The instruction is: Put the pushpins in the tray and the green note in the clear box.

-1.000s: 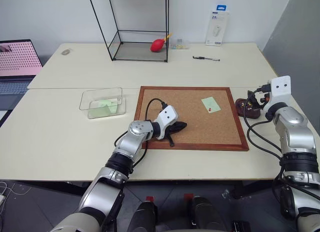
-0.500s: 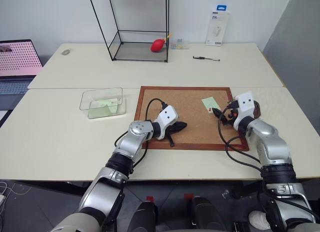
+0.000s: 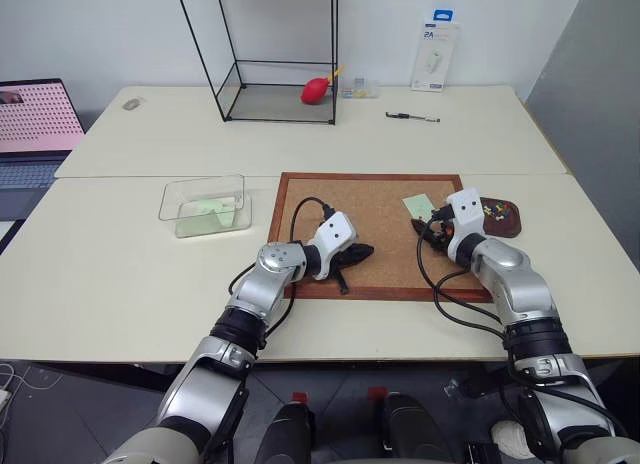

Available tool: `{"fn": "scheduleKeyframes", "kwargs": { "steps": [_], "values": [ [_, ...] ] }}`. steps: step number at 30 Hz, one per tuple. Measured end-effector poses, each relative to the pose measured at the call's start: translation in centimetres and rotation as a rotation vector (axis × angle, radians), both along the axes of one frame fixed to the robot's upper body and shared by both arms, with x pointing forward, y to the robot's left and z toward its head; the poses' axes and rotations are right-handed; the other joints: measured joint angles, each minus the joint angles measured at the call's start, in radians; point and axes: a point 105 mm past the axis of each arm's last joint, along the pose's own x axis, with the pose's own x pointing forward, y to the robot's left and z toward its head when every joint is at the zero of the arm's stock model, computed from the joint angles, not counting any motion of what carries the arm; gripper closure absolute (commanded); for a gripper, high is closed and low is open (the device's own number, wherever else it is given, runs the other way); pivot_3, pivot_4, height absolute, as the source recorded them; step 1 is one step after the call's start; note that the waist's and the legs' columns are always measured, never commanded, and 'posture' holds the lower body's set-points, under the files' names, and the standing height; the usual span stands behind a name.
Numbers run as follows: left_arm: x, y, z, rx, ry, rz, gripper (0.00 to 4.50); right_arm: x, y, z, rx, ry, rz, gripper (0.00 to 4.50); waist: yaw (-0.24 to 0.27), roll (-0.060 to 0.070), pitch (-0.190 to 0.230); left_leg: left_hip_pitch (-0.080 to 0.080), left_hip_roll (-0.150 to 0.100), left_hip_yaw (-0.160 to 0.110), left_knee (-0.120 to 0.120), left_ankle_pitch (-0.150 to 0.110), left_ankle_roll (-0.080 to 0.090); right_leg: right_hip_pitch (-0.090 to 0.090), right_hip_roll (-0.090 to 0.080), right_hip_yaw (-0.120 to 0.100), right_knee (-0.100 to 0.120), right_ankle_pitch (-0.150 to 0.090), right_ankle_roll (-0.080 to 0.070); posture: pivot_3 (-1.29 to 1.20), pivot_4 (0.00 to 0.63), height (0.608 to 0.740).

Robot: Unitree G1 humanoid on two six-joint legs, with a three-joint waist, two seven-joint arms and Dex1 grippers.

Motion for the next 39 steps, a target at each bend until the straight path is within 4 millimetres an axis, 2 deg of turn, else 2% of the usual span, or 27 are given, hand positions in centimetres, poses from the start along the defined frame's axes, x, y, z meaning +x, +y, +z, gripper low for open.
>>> {"fn": "scheduleKeyframes", "kwargs": {
  "steps": [4, 10, 19, 25, 33, 39],
  "values": [
    [0.0, 0.0, 0.0, 0.0, 0.0, 0.001, 4.5, 0.0, 0.0, 0.1, 0.0, -0.01, 0.003, 3.49, 0.0, 0.0, 0.0, 0.0, 0.0, 0.0, 0.0, 0.0, 0.0, 0.0, 0.0, 0.0, 0.0, 0.0, 0.0, 0.0, 0.15, 0.74],
    [0.0, 0.0, -0.1, 0.001, 0.001, 0.002, 4.5, -0.1, 0.5, 0.1, -0.002, -0.007, 0.028, 4.48, 0.0, 0.0, 0.0, 0.0, 0.0, 0.0, 0.0, 0.0, 0.0, 0.0, 0.0, 0.0, 0.0, 0.0, 0.0, 0.0, 0.15, 0.74],
    [0.0, 0.0, -0.1, 0.003, 0.002, 0.002, 4.5, -0.3, 0.6, 0.5, -0.006, -0.012, 0.04, 4.48, 0.0, 0.0, 0.0, 0.0, 0.0, 0.0, 0.0, 0.0, 0.0, 0.0, 0.0, 0.0, 0.0, 0.0, 0.0, 0.0, 0.15, 0.74],
    [0.0, 0.0, -0.1, 0.005, 0.002, 0.005, 4.5, -0.9, 1.9, 4.2, -0.003, -0.137, 0.123, 4.48, 0.0, 0.0, 0.0, 0.0, 0.0, 0.0, 0.0, 0.0, 0.0, 0.0, 0.0, 0.0, 0.0, 0.0, 0.0, 0.0, 0.15, 0.74],
    [0.3, -0.2, 0.1, -0.047, 0.048, 0.034, 4.5, -1.9, 1.8, 5.5, -0.054, -0.183, 0.172, 4.48, 0.002, 0.0, 0.0, -0.001, 0.0, 0.0, 0.001, 0.0, 0.0, 0.0, 0.0, 0.0, 0.0, 0.0, 0.0, 0.0, 0.15, 0.74],
    [0.7, 0.3, 1.2, -0.139, 0.117, 0.084, 3.45, -2.6, 2.3, 5.6, -0.113, -0.204, 0.221, 4.5, -0.001, -0.002, 0.001, -0.002, 0.0, -0.001, 0.001, 0.0, 0.0, -0.002, 0.0, -0.001, 0.0, 0.0, 0.001, 0.0, 0.15, 0.74]
  ]
}}
